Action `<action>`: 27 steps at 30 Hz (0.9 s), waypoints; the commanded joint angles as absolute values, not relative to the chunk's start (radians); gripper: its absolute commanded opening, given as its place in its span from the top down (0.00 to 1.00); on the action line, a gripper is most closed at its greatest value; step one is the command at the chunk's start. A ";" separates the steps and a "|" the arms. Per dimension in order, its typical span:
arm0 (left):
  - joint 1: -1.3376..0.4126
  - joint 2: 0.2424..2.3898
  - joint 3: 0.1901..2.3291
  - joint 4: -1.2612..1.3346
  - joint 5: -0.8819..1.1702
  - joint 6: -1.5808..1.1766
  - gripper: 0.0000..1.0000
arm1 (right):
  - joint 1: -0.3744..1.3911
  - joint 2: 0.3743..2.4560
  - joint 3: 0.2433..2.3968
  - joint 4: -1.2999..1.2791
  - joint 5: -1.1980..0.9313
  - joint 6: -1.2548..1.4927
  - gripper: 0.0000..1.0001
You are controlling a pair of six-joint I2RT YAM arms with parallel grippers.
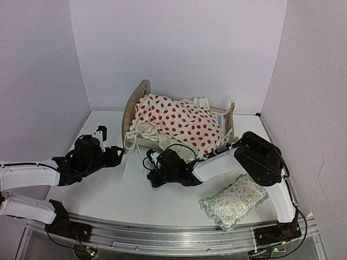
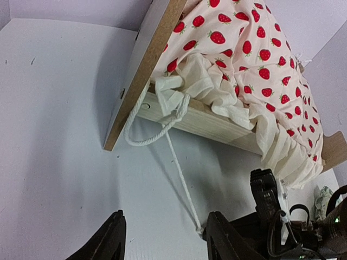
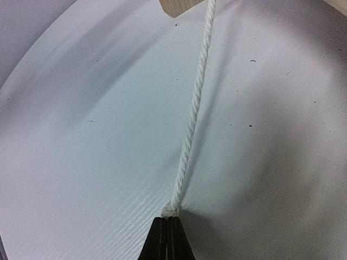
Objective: Set up the pet bed
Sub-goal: Cross the left ropes of the mattress at the bed frame base.
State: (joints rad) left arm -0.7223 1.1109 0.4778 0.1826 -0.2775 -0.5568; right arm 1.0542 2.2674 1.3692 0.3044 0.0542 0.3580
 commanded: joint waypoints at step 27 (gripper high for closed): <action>-0.554 1.663 0.735 0.504 -0.142 -0.563 0.69 | 1.060 2.207 1.345 0.327 0.008 0.352 1.00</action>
